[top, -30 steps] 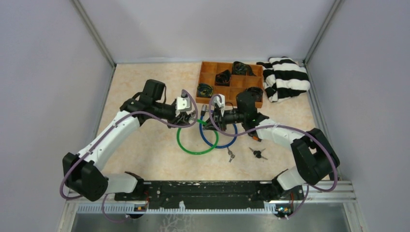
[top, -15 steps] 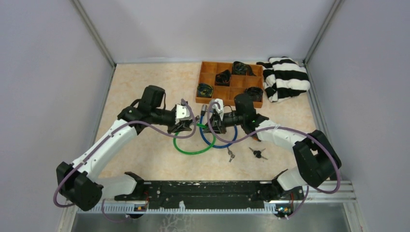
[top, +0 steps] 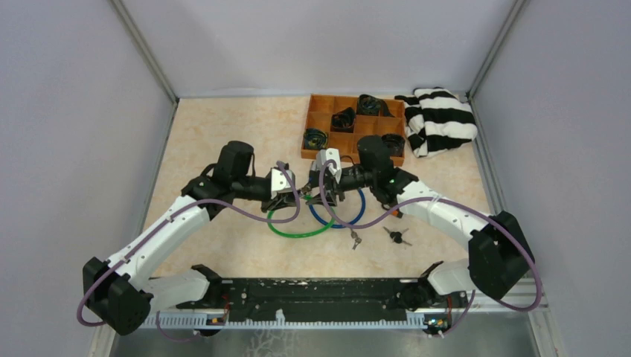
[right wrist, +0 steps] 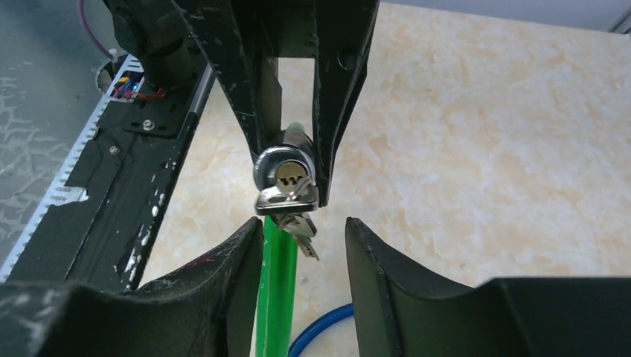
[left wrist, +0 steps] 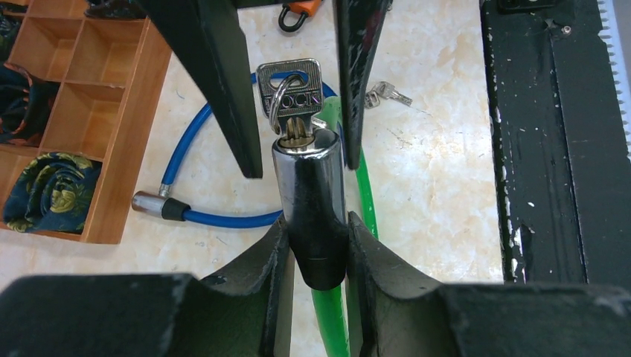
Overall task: Lock with the key
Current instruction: Lock the lock.
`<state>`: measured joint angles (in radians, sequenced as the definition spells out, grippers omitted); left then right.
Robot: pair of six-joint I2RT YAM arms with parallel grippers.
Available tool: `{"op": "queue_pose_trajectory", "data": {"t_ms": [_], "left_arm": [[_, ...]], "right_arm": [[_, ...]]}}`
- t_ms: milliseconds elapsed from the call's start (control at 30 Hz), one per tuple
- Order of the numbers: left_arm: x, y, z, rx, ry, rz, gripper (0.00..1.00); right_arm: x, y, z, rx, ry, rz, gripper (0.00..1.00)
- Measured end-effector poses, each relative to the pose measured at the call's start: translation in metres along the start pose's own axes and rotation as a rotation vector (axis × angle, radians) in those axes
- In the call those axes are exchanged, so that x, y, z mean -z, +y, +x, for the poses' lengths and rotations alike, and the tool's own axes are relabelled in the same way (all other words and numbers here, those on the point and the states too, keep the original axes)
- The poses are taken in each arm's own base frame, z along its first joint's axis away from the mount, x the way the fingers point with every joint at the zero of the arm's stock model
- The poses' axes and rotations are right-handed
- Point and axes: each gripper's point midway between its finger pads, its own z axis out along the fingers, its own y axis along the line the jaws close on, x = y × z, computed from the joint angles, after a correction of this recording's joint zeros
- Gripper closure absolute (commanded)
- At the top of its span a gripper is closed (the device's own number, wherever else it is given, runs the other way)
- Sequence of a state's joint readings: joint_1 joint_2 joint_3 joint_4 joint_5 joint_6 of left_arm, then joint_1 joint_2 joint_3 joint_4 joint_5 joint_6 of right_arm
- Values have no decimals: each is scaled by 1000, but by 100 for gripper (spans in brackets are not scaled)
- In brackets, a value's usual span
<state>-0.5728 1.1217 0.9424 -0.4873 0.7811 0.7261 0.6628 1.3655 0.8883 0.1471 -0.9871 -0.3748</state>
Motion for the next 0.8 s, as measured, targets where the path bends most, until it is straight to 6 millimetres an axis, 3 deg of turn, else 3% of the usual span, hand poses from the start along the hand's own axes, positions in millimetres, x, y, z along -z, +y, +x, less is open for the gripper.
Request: {"op": "queue_pose_trajectory", "data": {"t_ms": [100, 400, 500, 700, 800], "left_arm": [[0, 2, 2, 12, -5, -12, 100], [4, 6, 2, 37, -10, -37, 100], [4, 6, 3, 40, -10, -39, 100], [5, 6, 2, 40, -9, -45, 100], [5, 6, 3, 39, -8, -48, 100]], "right_arm": [[8, 2, -4, 21, 31, 13, 53], [39, 8, 9, -76, 150, 70, 48], [43, 5, -6, -134, 153, 95, 47], [46, -8, -64, -232, 95, 140, 46], [44, -12, -74, -277, 84, 142, 46]]}}
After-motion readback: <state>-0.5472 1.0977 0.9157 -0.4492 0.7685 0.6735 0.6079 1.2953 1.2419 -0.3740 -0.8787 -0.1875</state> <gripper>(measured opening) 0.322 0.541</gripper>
